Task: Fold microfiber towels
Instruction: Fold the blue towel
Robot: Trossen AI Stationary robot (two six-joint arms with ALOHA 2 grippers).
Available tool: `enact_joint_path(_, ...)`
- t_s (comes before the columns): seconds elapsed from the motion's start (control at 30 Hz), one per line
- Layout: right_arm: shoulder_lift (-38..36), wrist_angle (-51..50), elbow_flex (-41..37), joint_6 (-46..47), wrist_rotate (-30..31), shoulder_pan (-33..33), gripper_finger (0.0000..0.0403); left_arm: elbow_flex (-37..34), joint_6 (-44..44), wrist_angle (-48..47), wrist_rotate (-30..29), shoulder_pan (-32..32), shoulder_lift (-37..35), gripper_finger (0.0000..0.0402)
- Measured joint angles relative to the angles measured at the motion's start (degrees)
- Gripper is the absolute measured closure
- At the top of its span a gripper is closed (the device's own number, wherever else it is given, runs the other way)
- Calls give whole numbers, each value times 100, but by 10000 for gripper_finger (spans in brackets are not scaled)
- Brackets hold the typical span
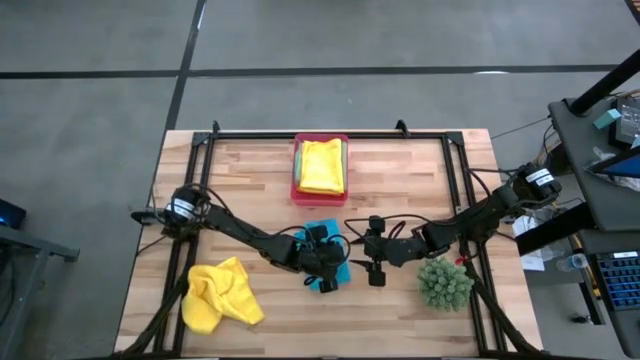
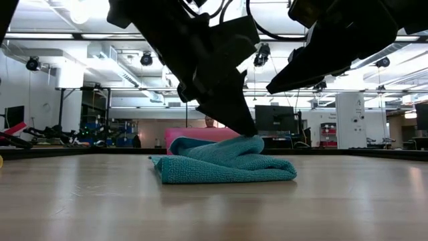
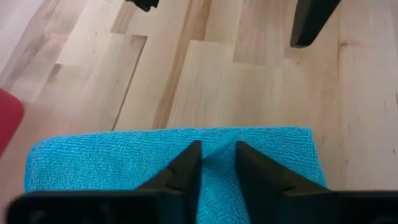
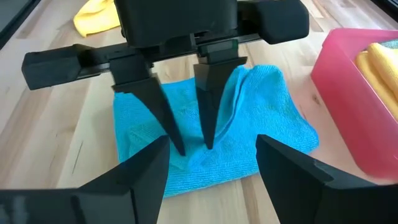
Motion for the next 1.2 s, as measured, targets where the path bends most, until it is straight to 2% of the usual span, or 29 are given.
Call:
enact_joint_path(0.17, 0, 0, 0, 7, 0, 0, 174, 0, 13, -36, -1, -24, -36, 393)
enact_joint_path(0.33, 2, 0, 0, 7, 0, 0, 174, 2, 6, -109, -2, -72, -227, 396)
enact_joint_path(0.73, 4, 4, 0, 63, 2, -2, 174, 0, -352, -1306, 54, -398, -853, 400)
enact_joint_path(1.07, 104, 168, -2, 44, -9, -26, 174, 0, -358, -1737, 389, -531, -953, 400)
enact_joint_path(1.2, 347, 162, -2, 49, -336, 21, 174, -2, -571, -1868, 391, -528, -953, 400)
